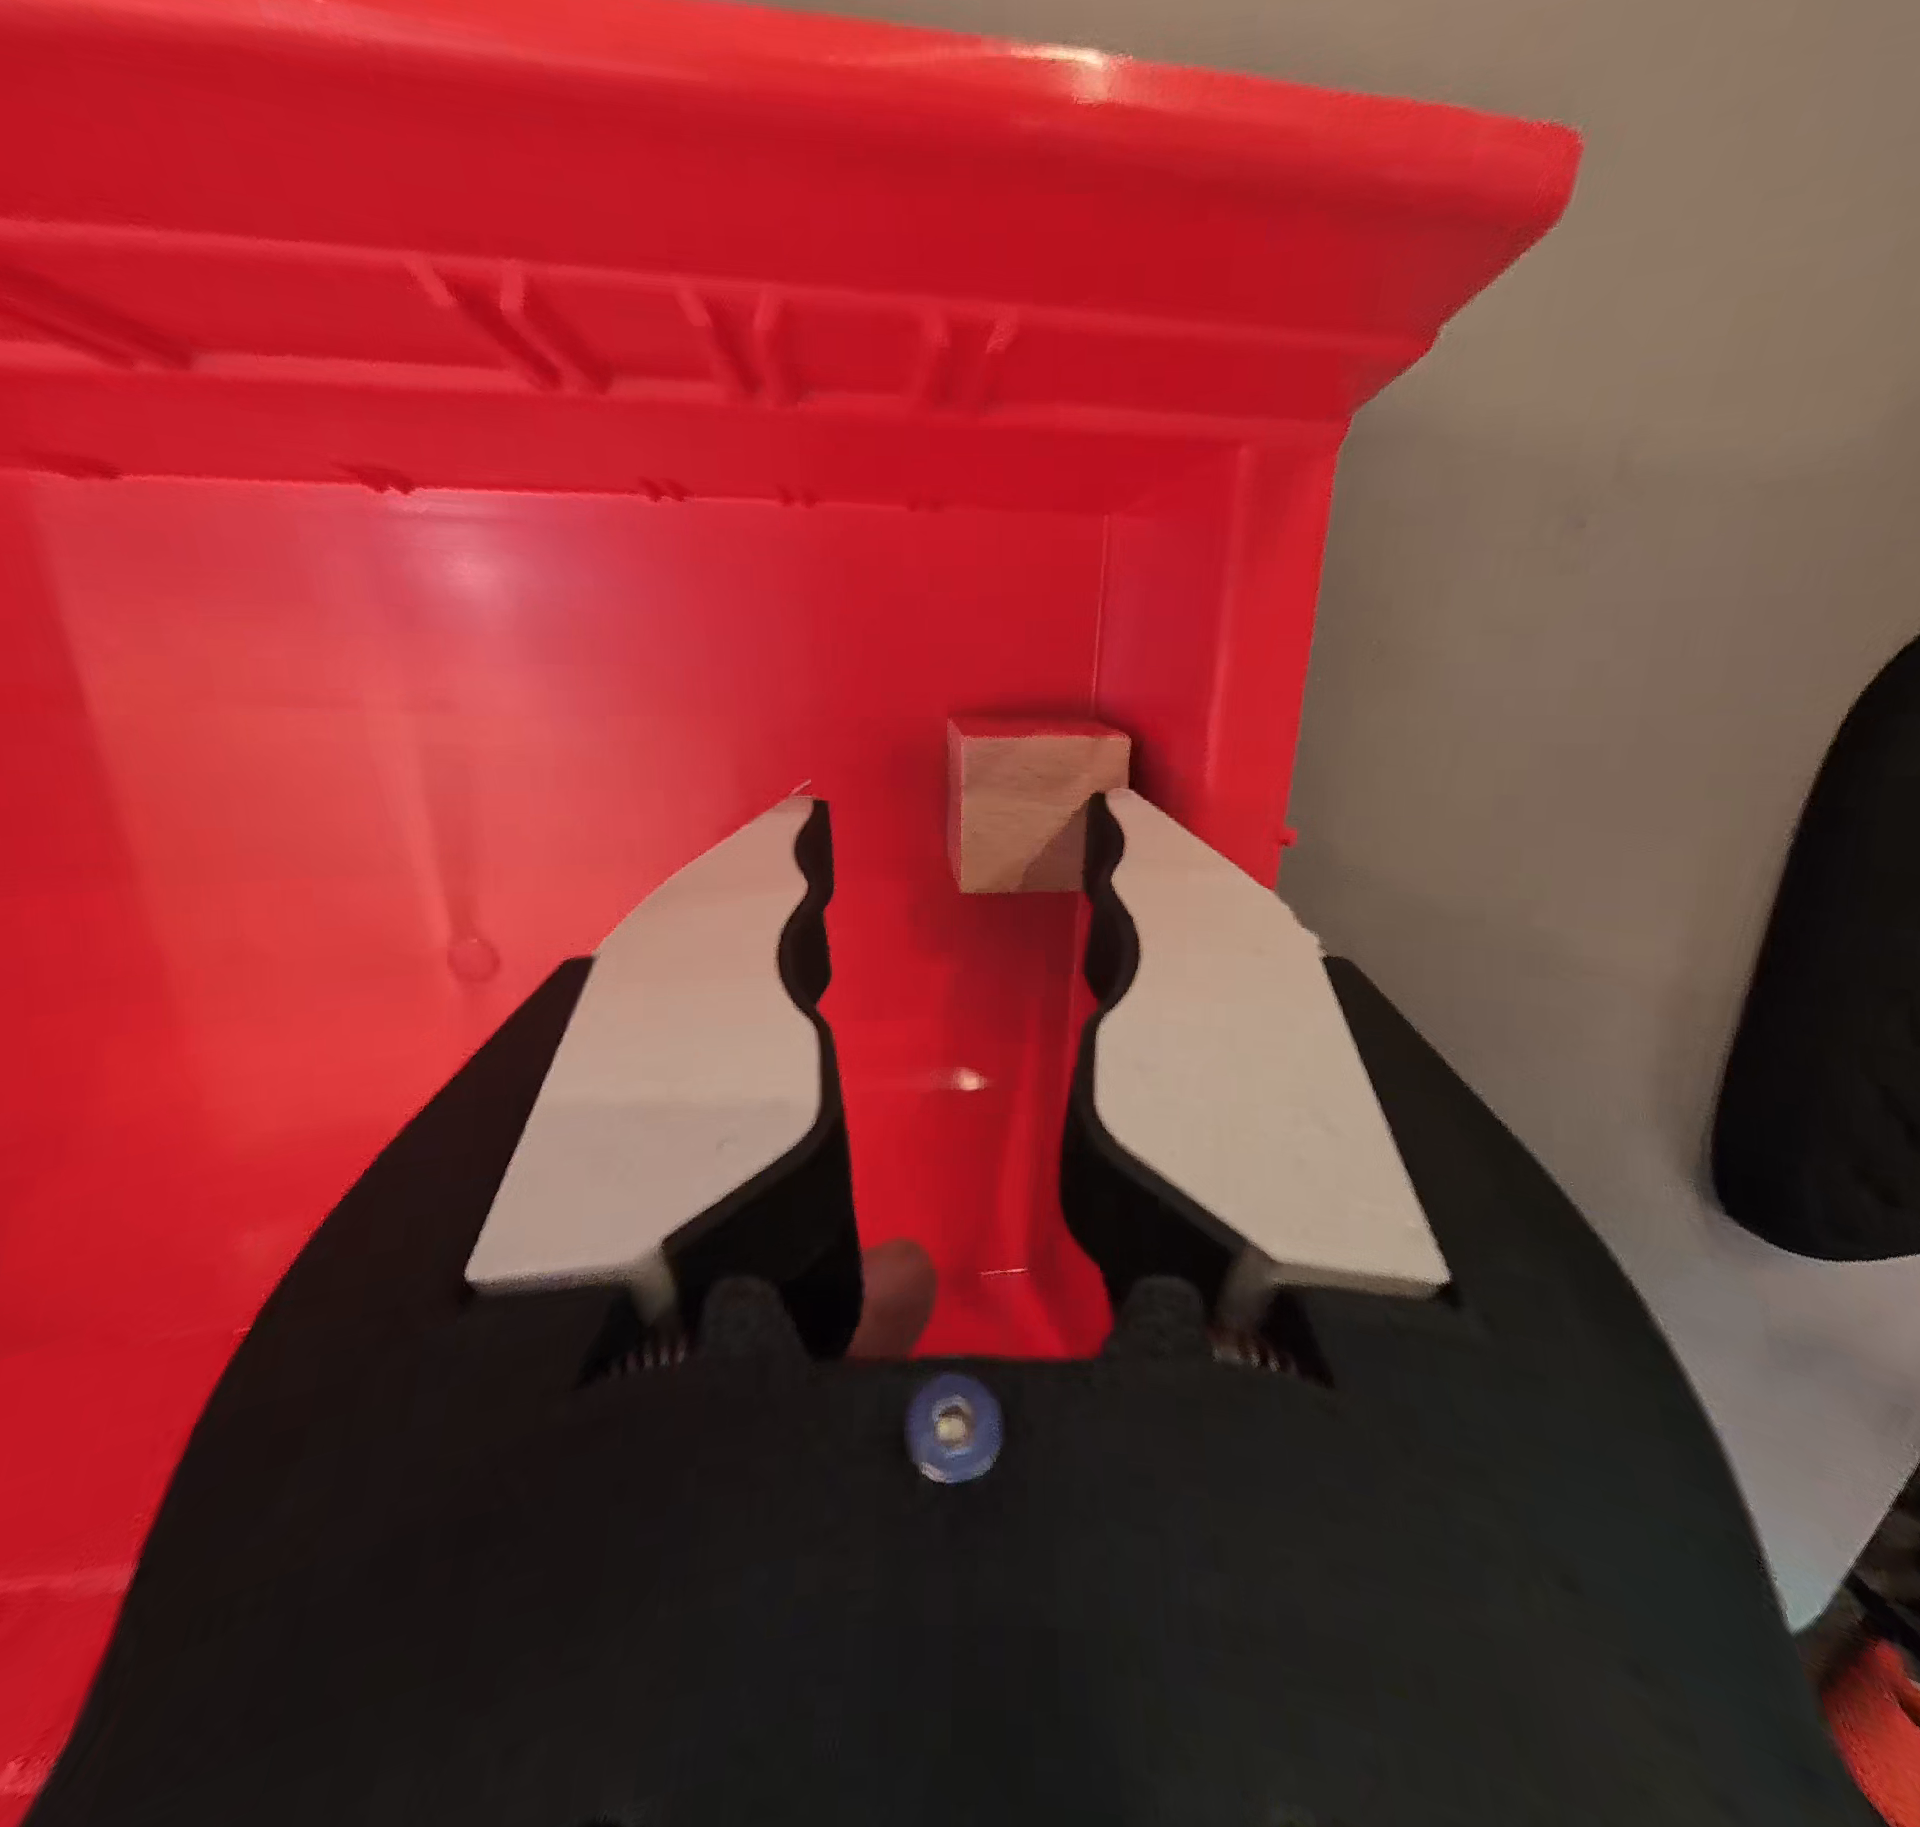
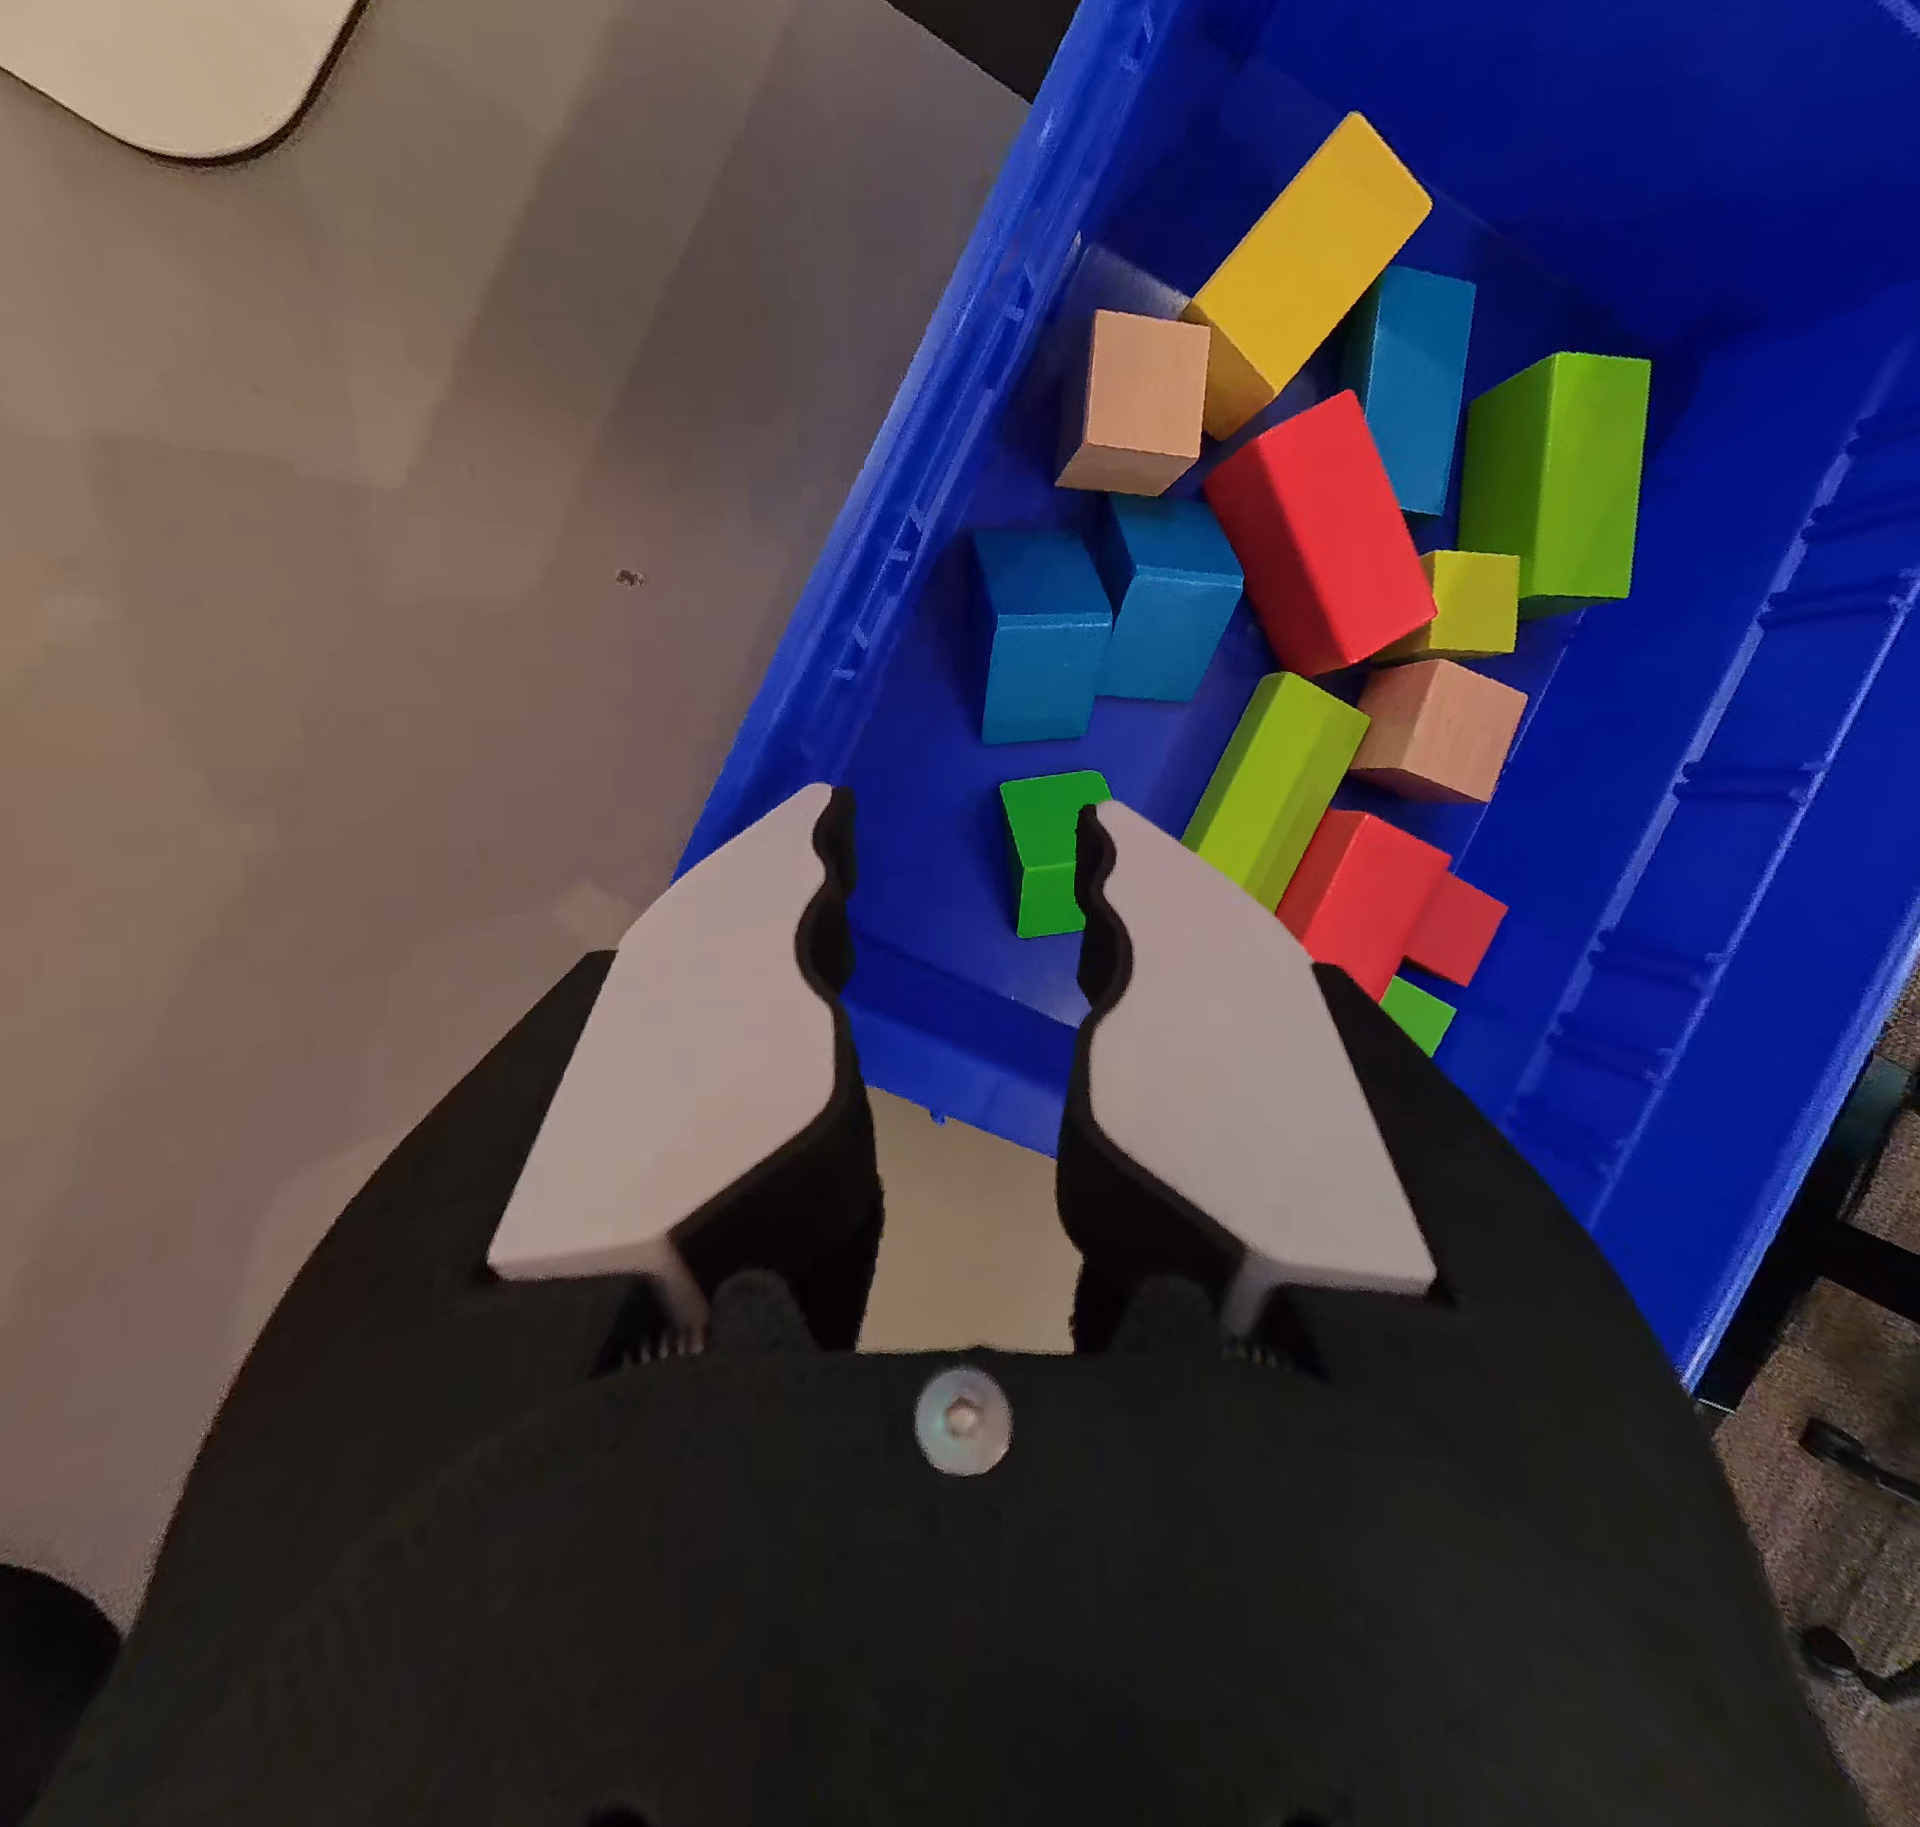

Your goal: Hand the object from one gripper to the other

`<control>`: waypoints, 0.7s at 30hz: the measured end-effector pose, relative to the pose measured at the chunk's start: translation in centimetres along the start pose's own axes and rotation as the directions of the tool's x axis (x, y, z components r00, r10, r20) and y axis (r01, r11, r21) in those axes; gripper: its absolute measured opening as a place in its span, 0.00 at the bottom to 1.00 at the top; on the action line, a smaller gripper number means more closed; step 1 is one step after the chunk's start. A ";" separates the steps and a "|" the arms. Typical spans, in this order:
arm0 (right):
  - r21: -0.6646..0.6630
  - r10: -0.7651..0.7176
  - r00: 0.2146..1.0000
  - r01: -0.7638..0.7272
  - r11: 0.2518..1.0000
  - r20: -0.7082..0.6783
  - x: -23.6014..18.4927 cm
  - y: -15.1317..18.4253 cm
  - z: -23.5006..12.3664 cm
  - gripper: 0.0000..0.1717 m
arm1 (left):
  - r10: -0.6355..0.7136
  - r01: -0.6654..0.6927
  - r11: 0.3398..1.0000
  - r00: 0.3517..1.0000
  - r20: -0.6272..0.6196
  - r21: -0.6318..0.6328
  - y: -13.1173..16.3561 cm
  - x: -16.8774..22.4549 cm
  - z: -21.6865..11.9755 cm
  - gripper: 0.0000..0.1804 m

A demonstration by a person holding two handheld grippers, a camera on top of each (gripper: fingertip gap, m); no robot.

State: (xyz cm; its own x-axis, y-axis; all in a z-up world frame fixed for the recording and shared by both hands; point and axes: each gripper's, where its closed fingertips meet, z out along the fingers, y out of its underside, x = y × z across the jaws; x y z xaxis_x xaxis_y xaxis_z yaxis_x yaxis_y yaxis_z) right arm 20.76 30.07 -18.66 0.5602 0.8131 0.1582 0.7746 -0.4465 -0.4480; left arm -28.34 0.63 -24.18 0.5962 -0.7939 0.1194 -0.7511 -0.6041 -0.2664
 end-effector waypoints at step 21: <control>0.028 -0.014 1.000 0.013 1.000 0.004 0.1 -0.6 0.1 0.21 | 0.190 -0.189 0.982 0.980 0.055 -0.027 -0.5 0.1 -0.8 0.29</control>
State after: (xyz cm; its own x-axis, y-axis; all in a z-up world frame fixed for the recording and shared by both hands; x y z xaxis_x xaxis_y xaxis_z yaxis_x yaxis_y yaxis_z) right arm 20.31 30.41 -18.46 0.5485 0.8206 0.1606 0.7735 -0.4249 -0.4702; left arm -28.14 0.75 -23.29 0.4571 -0.8893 0.0134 -0.8577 -0.4447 -0.2580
